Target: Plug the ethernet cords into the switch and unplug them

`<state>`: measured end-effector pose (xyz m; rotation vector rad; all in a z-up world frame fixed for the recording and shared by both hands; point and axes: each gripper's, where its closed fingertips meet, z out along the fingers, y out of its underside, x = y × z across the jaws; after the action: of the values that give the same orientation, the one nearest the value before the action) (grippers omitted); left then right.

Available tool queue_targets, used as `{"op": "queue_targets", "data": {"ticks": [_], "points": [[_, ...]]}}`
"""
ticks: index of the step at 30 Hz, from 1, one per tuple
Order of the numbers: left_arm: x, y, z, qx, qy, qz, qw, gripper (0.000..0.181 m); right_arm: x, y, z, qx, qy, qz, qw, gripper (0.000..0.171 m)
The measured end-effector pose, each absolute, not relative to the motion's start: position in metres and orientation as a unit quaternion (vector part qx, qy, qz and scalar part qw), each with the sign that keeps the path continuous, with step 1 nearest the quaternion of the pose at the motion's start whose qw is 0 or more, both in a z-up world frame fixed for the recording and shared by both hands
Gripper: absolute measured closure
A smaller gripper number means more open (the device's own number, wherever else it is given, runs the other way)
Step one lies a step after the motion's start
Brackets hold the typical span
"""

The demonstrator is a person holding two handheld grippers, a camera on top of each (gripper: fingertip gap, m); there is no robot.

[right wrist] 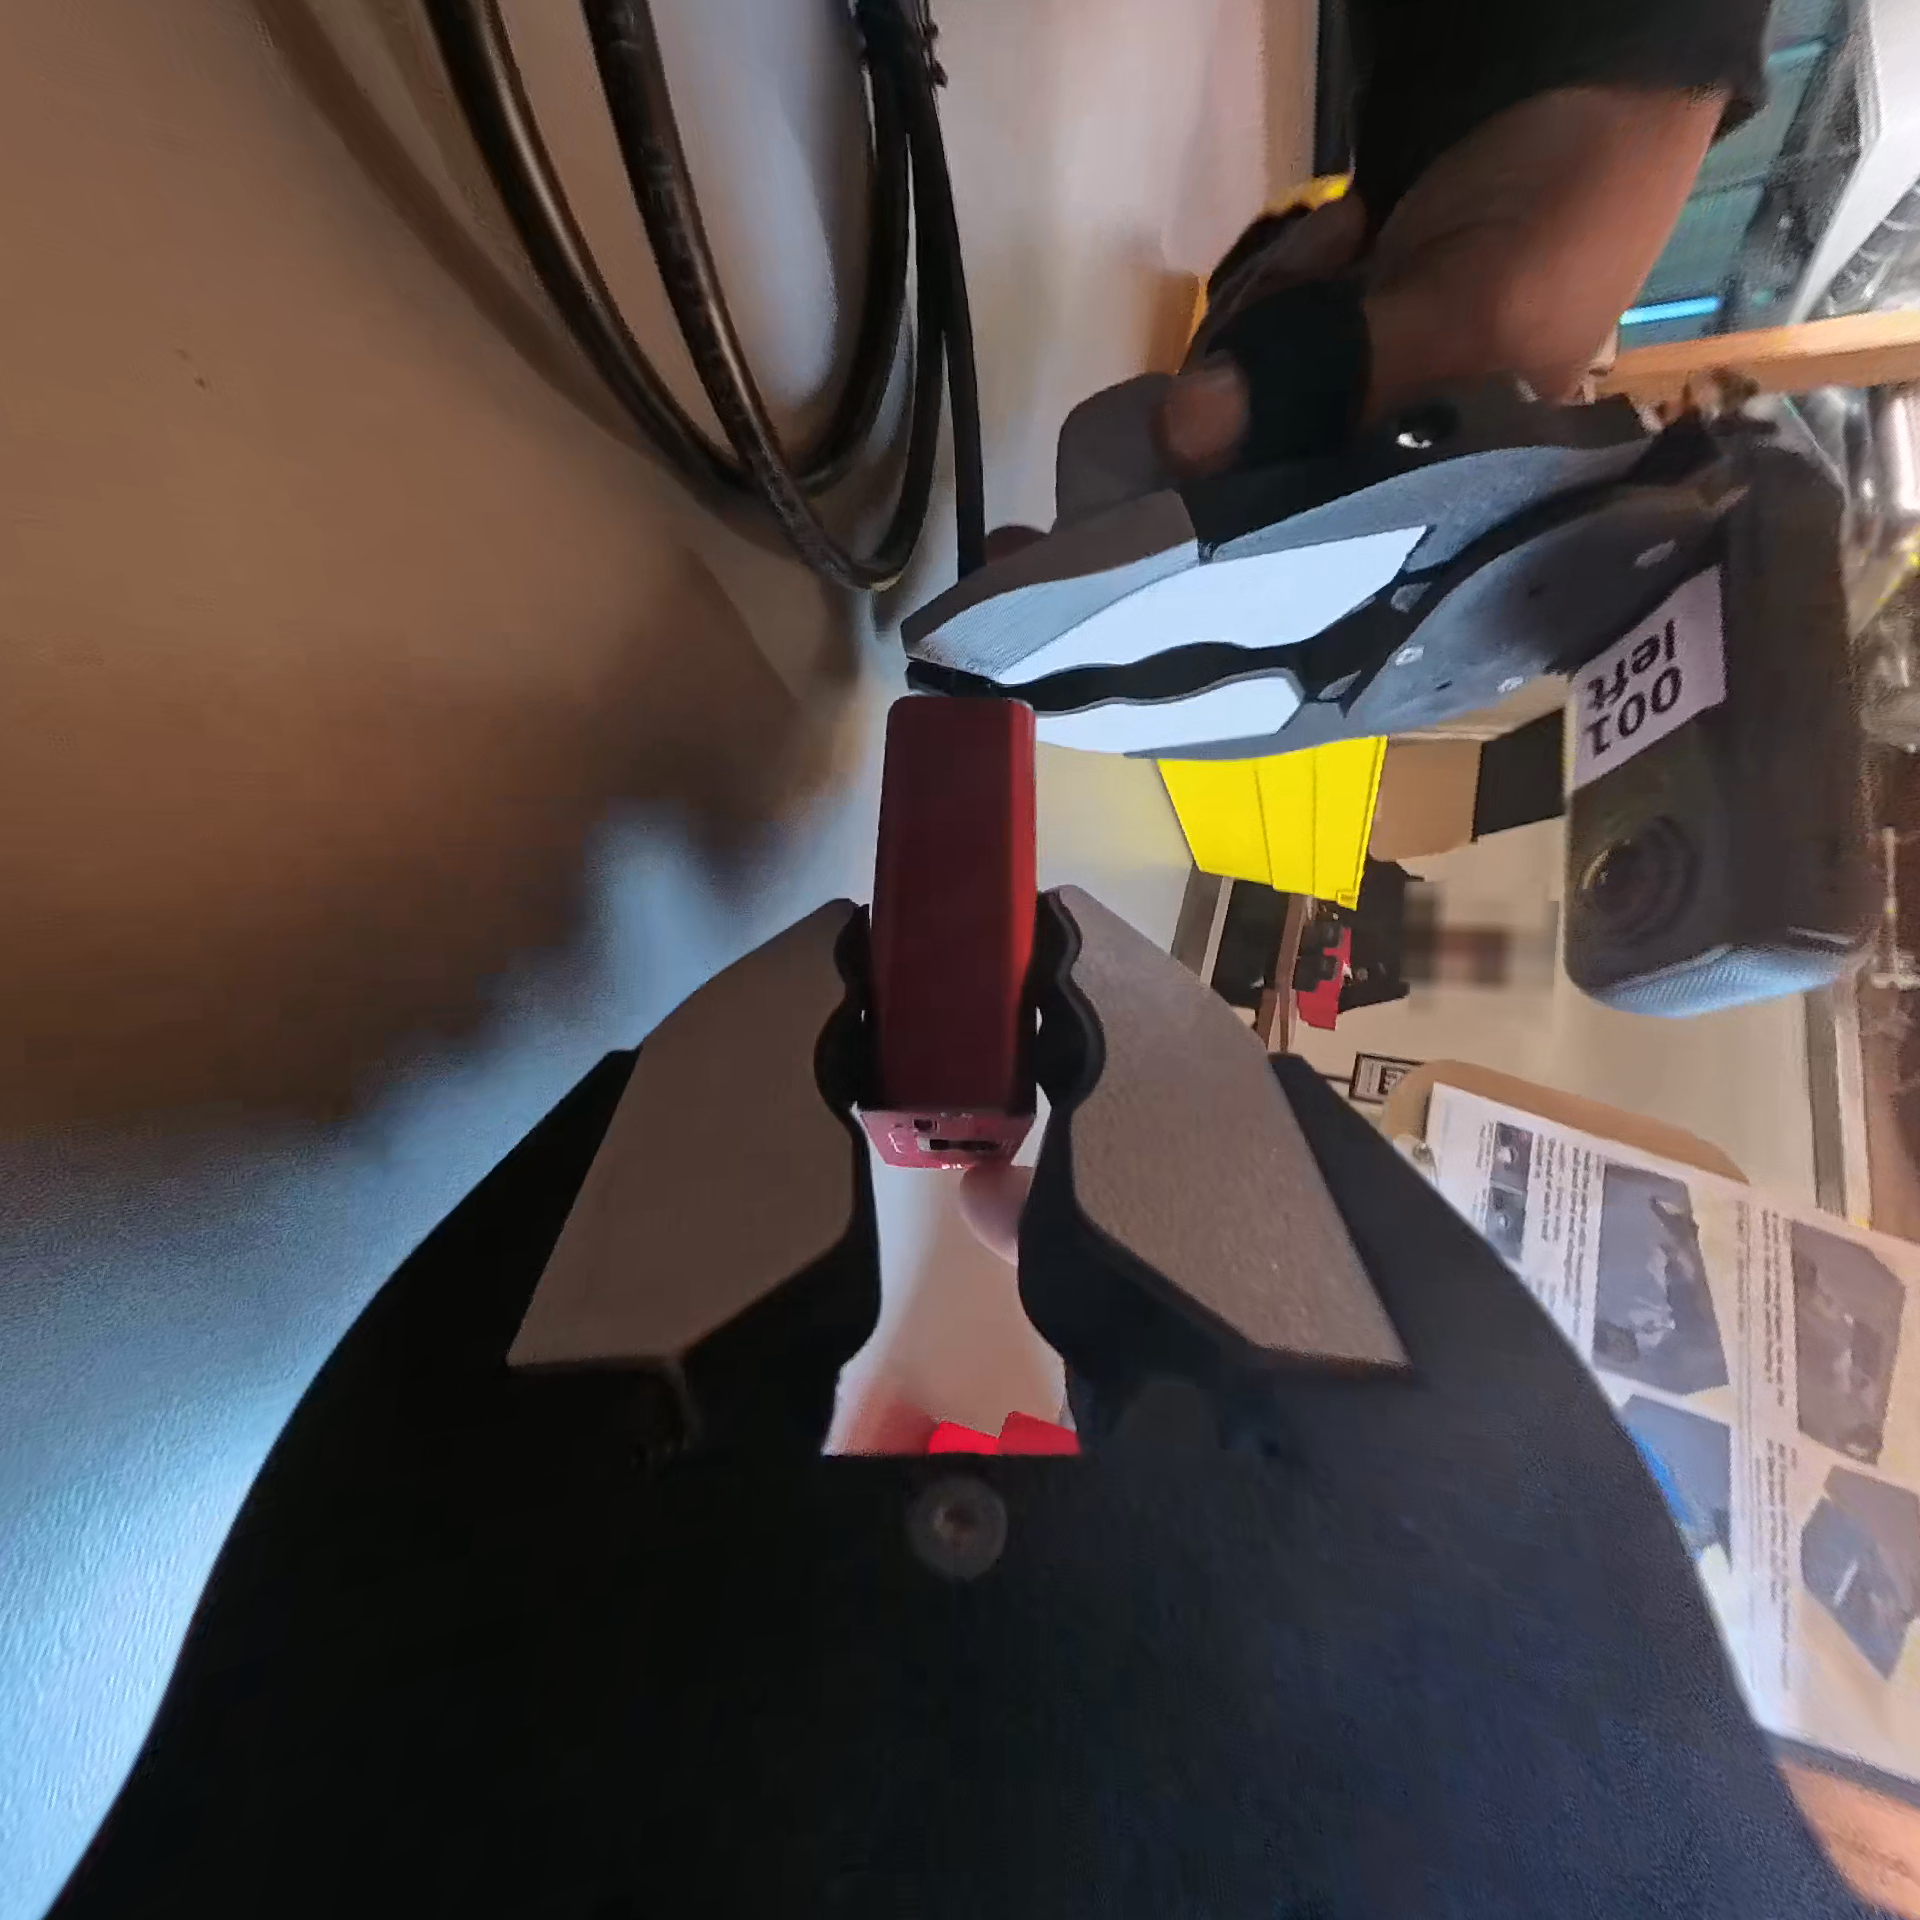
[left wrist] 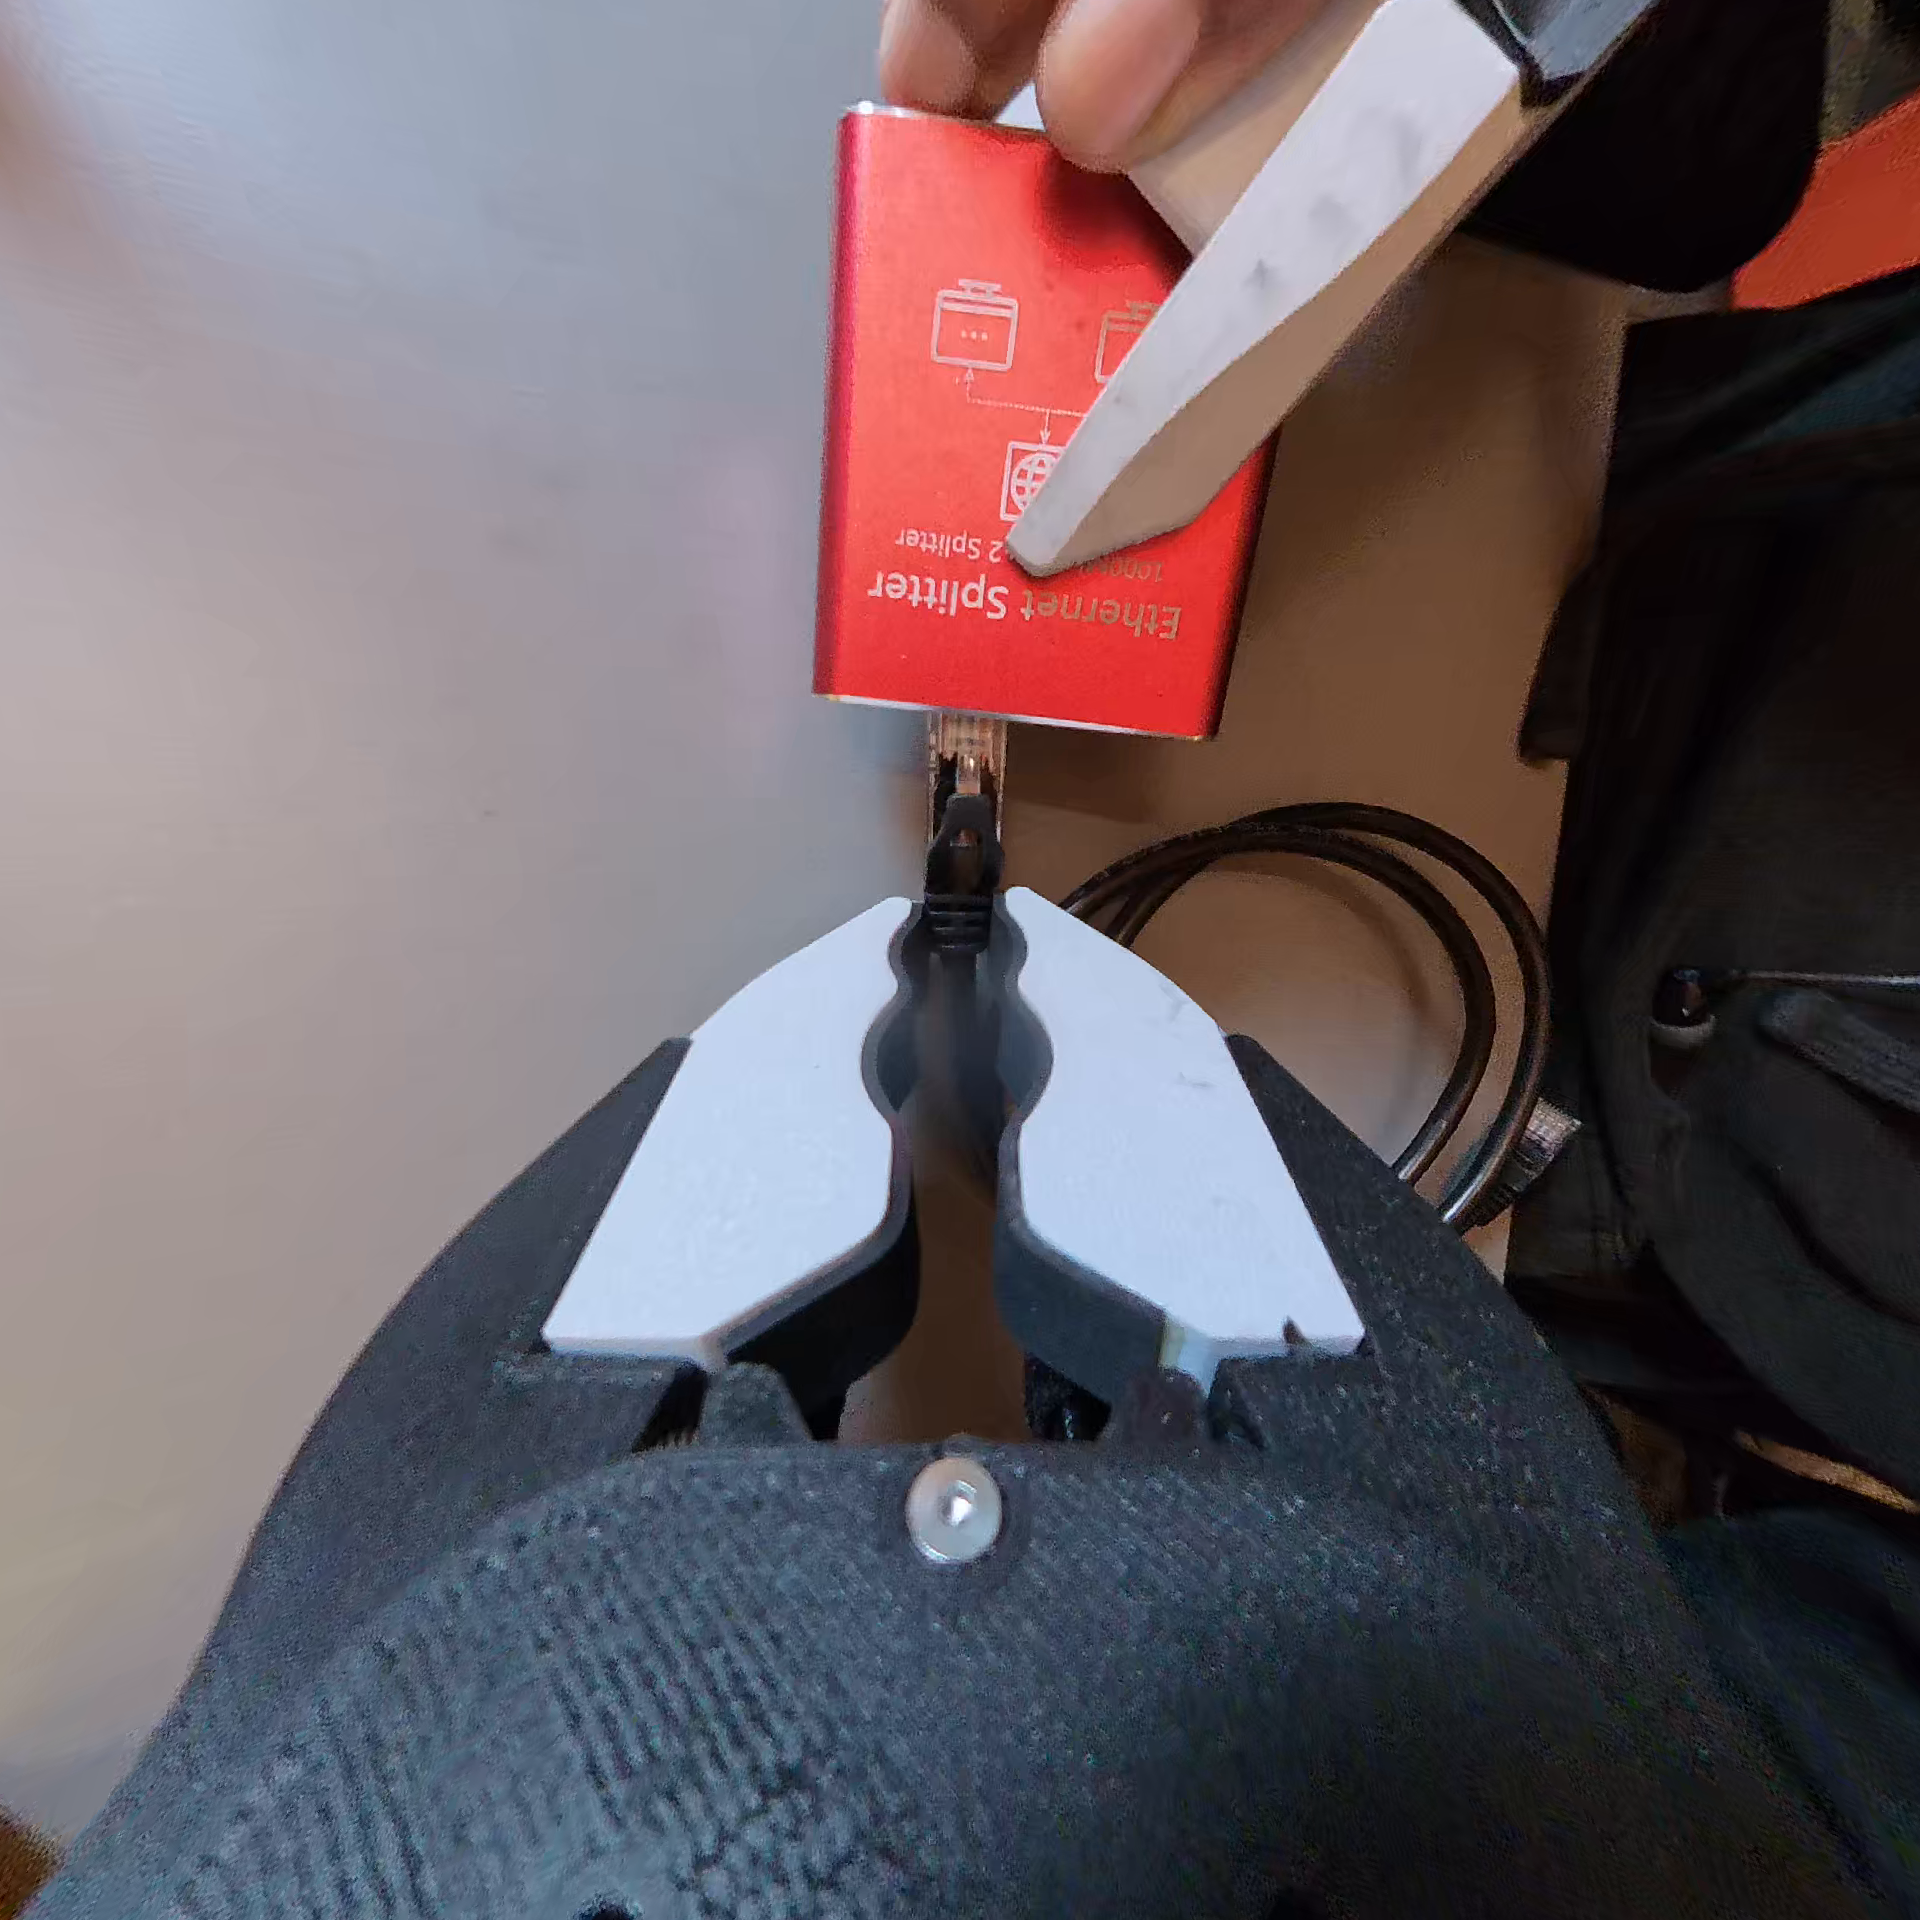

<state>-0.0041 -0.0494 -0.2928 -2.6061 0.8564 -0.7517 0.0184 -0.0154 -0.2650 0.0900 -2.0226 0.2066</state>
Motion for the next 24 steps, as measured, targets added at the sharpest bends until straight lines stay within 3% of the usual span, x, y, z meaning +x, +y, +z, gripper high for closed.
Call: {"op": "queue_targets", "data": {"ticks": [1, 13, 24], "points": [[-0.001, -0.051, -0.292, -0.899, 0.308, -0.272, 0.150, 0.171, 0.020, -0.018, -0.264, 0.048, -0.848, 0.089, 0.520, 0.143], [0.025, -0.061, -0.274, -0.838, 0.346, -0.361, 0.220, 0.170, 0.034, -0.028, -0.251, 0.060, -0.854, 0.139, 0.498, 0.143], [0.015, -0.048, -0.262, -0.847, 0.285, -0.373, 0.250, 0.170, 0.016, 0.003, -0.248, 0.009, -0.848, 0.054, 0.528, 0.143]]}}
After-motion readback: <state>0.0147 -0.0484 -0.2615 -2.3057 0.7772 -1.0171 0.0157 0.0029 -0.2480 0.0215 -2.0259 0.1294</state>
